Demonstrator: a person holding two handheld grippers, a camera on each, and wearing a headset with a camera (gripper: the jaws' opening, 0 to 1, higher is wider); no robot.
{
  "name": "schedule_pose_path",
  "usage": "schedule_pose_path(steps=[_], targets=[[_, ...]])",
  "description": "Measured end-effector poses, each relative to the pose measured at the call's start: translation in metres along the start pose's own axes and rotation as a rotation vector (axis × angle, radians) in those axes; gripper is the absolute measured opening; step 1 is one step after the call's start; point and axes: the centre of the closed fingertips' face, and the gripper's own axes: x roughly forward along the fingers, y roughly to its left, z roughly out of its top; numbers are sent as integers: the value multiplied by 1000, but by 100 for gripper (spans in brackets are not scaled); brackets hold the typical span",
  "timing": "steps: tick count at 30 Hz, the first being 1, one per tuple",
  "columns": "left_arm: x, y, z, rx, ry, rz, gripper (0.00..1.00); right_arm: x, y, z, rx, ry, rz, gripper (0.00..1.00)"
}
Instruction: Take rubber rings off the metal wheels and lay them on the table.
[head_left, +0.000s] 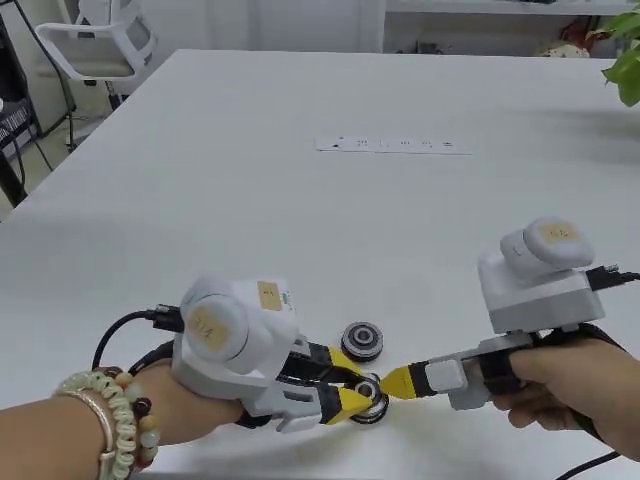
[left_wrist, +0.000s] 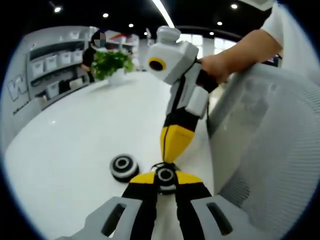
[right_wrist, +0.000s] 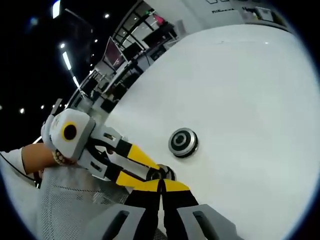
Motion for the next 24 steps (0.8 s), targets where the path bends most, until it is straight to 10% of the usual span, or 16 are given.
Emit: schedule_pose_path(steps=[15,17,18,19,24], targets=[[0,0,0,-1,-1,-1,13,0,12,5,17,-21,64,0],[0,0,0,-2,-1,-1,13,-7,42,32,89,-150,229,0],[0,1,0,-11,-3,5,13,-8,25,15,137,-43,105,0],[0,1,0,-11,-2,2,13,-4,22,18,-30,-86,101,0],[0,1,0,-12,-1,7,13,-6,5,12,63,-58,30,0]])
